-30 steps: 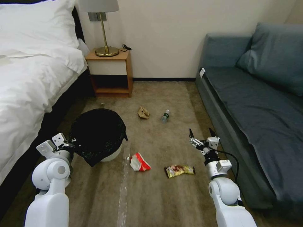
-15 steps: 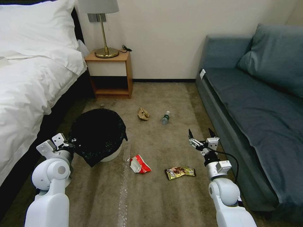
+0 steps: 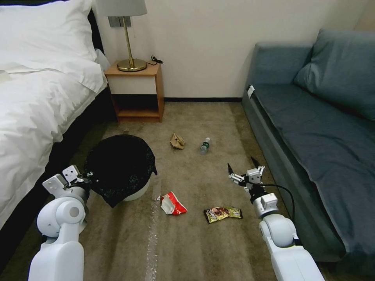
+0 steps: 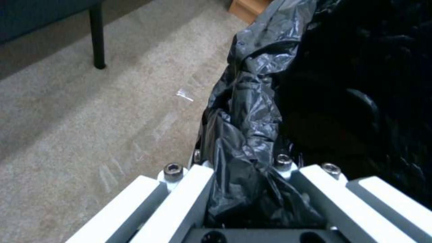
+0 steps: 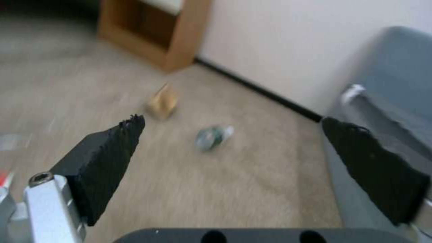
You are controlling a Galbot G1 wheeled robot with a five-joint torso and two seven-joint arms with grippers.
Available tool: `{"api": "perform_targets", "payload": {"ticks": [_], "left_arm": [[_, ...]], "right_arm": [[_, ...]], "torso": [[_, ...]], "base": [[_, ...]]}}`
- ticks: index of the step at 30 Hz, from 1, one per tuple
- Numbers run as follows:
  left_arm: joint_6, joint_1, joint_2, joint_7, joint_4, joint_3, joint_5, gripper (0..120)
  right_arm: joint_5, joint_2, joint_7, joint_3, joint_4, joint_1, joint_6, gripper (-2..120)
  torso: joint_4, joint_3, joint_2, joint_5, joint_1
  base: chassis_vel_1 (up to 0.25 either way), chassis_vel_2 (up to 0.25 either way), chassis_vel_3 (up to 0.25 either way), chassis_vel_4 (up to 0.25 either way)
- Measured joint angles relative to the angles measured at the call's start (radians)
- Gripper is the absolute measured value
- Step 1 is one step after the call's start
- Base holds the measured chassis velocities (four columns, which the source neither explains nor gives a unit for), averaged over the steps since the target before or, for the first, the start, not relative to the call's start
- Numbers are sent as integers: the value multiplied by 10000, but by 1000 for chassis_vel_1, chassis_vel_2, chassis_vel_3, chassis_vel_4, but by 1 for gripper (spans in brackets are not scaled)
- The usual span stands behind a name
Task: Pick up the trash bin, then pick up the garbage on the floor and place it into the trash bin.
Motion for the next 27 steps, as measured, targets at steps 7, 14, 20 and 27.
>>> {"api": "perform_targets", "payload": {"ticks": [7, 14, 20, 27], "left_arm": [[-83, -1, -66, 187, 223, 3, 261, 3], [-156, -12, -199, 272, 310, 126, 482, 3], [-171, 104, -269, 290, 172, 146, 599, 3], [-225, 268, -322, 366, 134, 103, 717, 3]], "right_arm": [[-1265, -941, -1719, -43, -535, 10, -64, 100], [-2169, -1391, -3749, -126, -1696, 198, 565, 100], [-2691, -1019, -4392, -436, -2514, 682, 1003, 100], [-3424, -547, -4767, -548, -3615, 1289, 1225, 100]], "torso": [[-1, 0, 1, -4, 0], [-4, 0, 0, -1, 0], [-1, 0, 1, -4, 0], [1, 0, 1, -3, 0]], "base": [[0, 0, 0, 0], [0, 0, 0, 0], [0, 0, 0, 0], [0, 0, 0, 0]]}}
